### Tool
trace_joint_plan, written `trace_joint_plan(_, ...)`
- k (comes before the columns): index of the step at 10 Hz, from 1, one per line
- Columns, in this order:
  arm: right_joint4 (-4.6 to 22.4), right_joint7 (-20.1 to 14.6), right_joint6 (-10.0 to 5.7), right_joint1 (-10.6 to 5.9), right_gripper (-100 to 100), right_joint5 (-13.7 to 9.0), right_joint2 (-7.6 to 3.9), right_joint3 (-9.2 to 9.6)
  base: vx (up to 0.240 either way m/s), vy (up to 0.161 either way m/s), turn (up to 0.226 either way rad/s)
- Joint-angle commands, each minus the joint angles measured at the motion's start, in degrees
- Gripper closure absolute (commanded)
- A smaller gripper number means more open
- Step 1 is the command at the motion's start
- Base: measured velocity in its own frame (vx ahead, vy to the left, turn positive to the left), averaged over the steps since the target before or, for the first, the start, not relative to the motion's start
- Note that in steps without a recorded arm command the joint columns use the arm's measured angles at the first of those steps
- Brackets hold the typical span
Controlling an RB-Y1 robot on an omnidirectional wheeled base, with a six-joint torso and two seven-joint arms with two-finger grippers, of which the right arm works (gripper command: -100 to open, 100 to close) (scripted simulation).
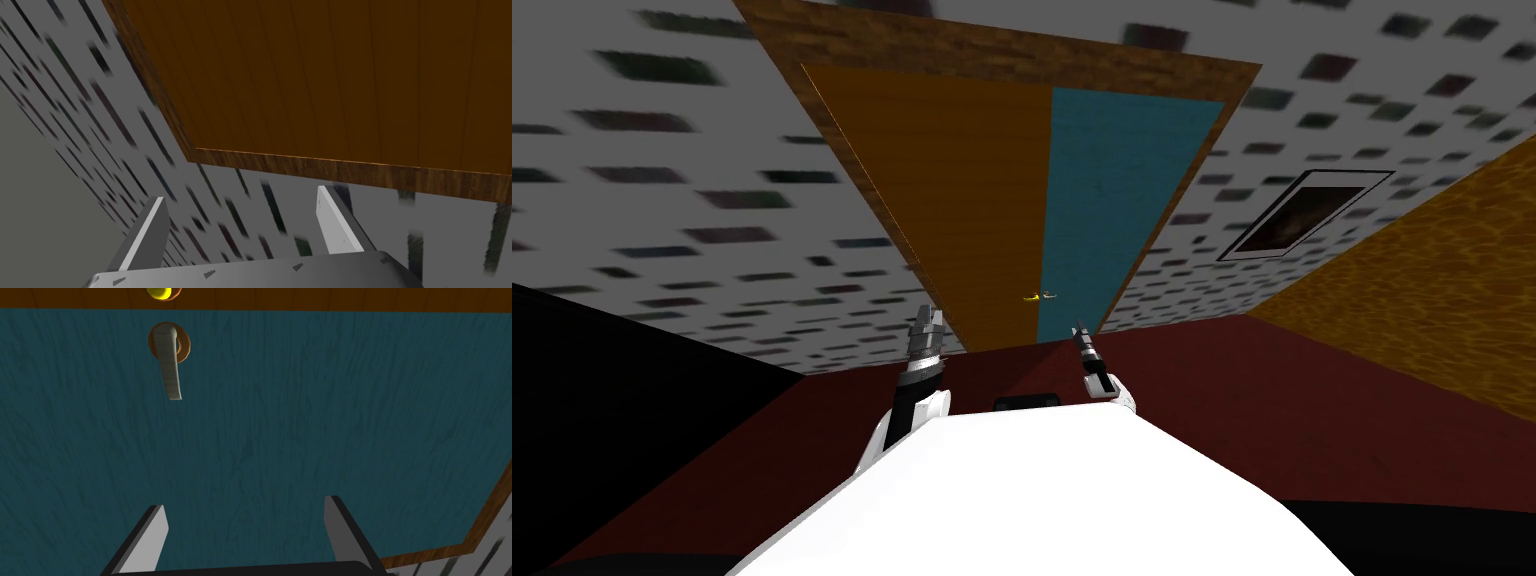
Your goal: Pull the door open
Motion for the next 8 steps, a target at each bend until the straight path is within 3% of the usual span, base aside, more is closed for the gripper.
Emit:
trace_joint_plan(1, 2.86, -0.59, -0.82, -1.19, -100, 0.33, -0.29, -0.33, 0.111, 0.015, 0.057)
trace_joint_plan(2, 2.95, -0.59, -0.82, -1.19, -100, 0.33, -0.29, -0.33, 0.072, 0.005, 0.015)
trace_joint_plan(8, 12.06, -2.59, -3.53, -4.42, -100, 1.42, -1.28, -1.34, 0.088, 0.014, 0.052)
